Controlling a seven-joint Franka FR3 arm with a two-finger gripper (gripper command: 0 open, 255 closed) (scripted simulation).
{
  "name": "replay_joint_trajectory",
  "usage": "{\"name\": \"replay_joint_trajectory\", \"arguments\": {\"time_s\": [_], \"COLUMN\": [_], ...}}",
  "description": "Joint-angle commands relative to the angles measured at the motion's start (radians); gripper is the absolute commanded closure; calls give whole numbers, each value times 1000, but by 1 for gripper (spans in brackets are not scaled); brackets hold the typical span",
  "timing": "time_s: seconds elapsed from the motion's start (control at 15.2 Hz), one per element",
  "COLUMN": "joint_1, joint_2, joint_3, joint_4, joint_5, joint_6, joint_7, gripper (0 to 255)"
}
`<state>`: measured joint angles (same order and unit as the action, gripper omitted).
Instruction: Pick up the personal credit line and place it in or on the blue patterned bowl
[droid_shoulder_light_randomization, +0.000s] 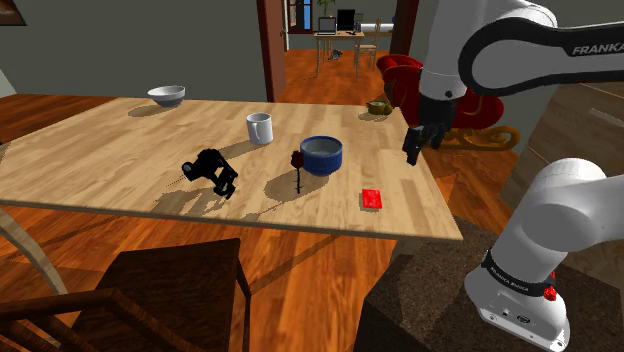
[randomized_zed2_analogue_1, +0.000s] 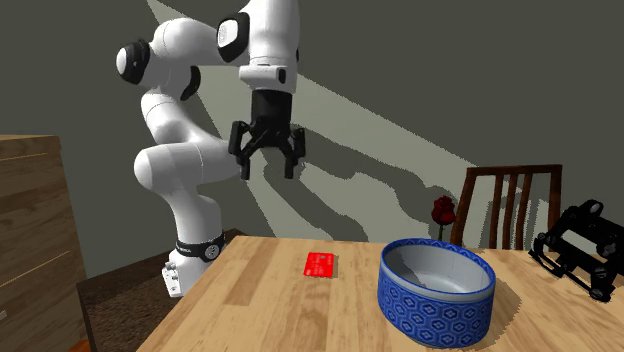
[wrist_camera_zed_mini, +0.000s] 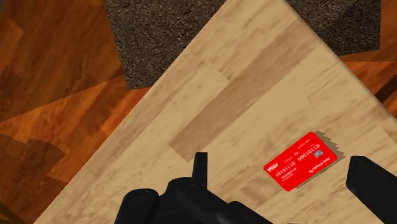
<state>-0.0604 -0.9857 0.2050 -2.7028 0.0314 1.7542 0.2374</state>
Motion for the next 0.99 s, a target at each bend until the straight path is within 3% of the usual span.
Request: {"name": "replay_joint_trajectory", "arguments": {"time_s": [0.0, 0.2, 0.4, 0.53, 0.73, 0.92], "joint_1": [-14, -43, -111, -194, -377, -426], "joint_2": [-32, -27, 35, 95, 174, 210], "joint_3": [85, 234, 412, 548, 771, 806], "joint_4": [-78, -161, -202, -204, -174, -186], "joint_5": [37, 85, 117, 122, 101, 93], "joint_6": [117, 294, 477, 595, 739, 800], "joint_7": [145, 359, 588, 751, 993, 999], "gripper": [0, 0, 0, 0, 0, 0]}}
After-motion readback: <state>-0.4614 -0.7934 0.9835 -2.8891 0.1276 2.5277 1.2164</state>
